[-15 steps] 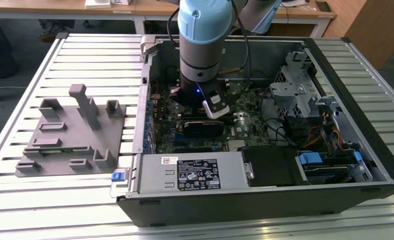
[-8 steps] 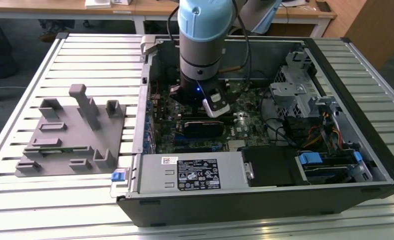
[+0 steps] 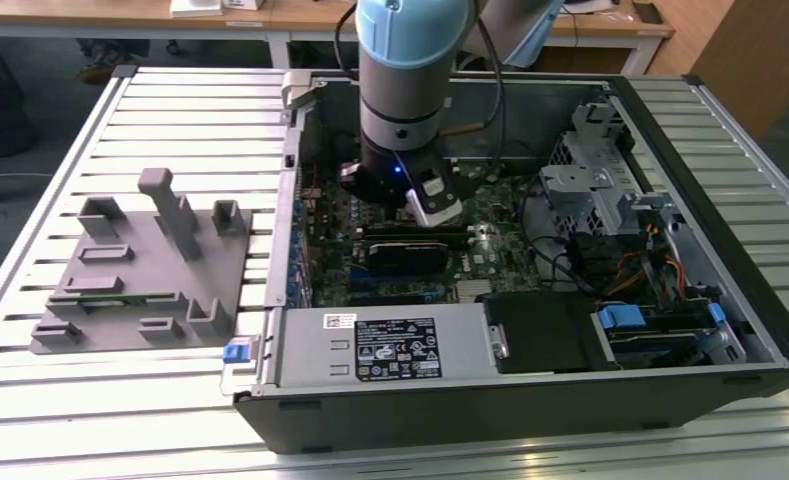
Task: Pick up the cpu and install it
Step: 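Install the second cpu locking lever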
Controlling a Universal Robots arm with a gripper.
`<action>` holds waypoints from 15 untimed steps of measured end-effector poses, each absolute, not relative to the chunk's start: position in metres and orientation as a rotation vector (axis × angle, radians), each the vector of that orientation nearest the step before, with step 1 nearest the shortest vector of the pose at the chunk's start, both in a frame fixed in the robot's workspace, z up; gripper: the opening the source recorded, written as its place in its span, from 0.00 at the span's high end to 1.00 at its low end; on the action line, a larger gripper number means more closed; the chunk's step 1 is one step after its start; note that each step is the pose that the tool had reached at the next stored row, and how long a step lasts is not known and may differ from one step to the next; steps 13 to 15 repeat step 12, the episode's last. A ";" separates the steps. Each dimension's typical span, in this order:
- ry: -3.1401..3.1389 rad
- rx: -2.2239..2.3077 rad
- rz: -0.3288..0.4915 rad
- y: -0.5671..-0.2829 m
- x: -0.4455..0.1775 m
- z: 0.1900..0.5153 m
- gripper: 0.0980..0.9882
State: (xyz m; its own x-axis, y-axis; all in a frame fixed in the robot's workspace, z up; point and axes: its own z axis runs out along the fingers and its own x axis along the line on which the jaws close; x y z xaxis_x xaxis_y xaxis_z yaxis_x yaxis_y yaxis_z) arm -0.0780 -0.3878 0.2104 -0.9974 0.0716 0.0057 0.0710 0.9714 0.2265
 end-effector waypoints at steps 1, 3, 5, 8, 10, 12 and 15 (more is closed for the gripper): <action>3.117 0.113 0.358 -0.388 -0.078 0.212 0.99; 3.117 0.113 0.358 -0.388 -0.078 0.216 0.99; 3.117 0.113 0.358 -0.388 -0.078 0.220 0.99; 3.117 0.113 0.358 -0.388 -0.078 0.226 0.99; 3.117 0.113 0.358 -0.387 -0.078 0.229 0.99; 3.116 0.113 0.358 -0.387 -0.078 0.229 0.99; 3.116 0.113 0.358 -0.387 -0.078 0.229 0.99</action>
